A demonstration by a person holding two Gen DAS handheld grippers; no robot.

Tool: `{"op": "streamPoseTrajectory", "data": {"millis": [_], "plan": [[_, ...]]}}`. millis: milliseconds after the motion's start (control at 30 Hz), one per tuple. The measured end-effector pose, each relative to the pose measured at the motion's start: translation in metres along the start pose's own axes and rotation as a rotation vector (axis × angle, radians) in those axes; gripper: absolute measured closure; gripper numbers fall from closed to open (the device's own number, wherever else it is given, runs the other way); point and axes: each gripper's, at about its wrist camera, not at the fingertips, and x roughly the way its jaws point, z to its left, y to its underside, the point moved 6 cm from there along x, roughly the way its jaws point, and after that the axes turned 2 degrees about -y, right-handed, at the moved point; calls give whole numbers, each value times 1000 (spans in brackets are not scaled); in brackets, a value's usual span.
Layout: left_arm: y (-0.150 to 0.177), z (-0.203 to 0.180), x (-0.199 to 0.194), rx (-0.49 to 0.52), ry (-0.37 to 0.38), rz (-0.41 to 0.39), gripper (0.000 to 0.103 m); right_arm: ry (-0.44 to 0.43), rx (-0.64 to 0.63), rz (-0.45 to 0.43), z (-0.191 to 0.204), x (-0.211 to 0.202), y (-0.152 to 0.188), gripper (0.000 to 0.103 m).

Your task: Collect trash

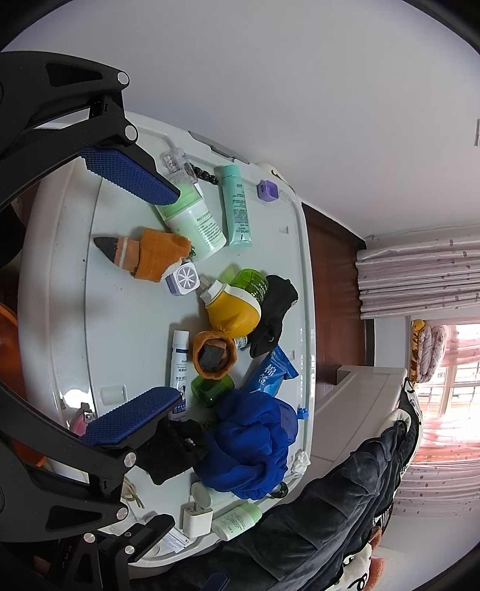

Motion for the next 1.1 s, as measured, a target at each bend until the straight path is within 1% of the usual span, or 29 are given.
{"op": "streamPoseTrajectory", "data": {"millis": [100,133,167,267,333,433,567,633,667,700,733,767,800,833,933,1000,1033,1100], "plan": [[0,1,0,-9,9,4,7,-11,11,6,-6,1,4,4],[-1,3,0,-16,10,5,7,-28,42,10,-12,5,5,4],[-1,5,0,-23,10,6,7,-28,42,10,-12,5,5,4],[-4,16,3,-59,20,14,7,-40,69,25,-19,18,4,4],[-5,19,4,-68,23,16,7,-42,61,56,-18,29,0,4],[-6,20,5,-66,36,20,7,-63,54,50,-12,39,-10,4],[-6,24,7,-83,59,31,7,-80,11,70,4,73,-27,4],[-6,30,8,-102,66,38,7,-68,-18,93,11,94,-33,4],[-6,32,10,-107,66,41,7,-55,-40,108,14,107,-35,6],[-5,37,11,-116,63,45,7,-58,-64,130,17,120,-35,28],[-5,41,13,-124,58,48,7,-83,-81,162,20,129,-34,56],[-5,45,14,-134,55,50,7,-74,-96,185,22,134,-33,57],[-5,52,16,-149,51,54,7,-64,-111,186,22,135,-33,63],[-5,58,19,-167,48,60,7,-62,-117,177,23,133,-34,67],[-3,73,28,-222,58,91,7,-99,-95,164,23,118,-39,70],[0,80,33,-262,80,113,7,-135,-62,123,22,95,-51,70],[1,80,35,-269,96,119,7,-158,-35,86,18,77,-60,70],[-1,72,37,-243,112,126,7,-185,-4,30,10,50,-73,70]]}}
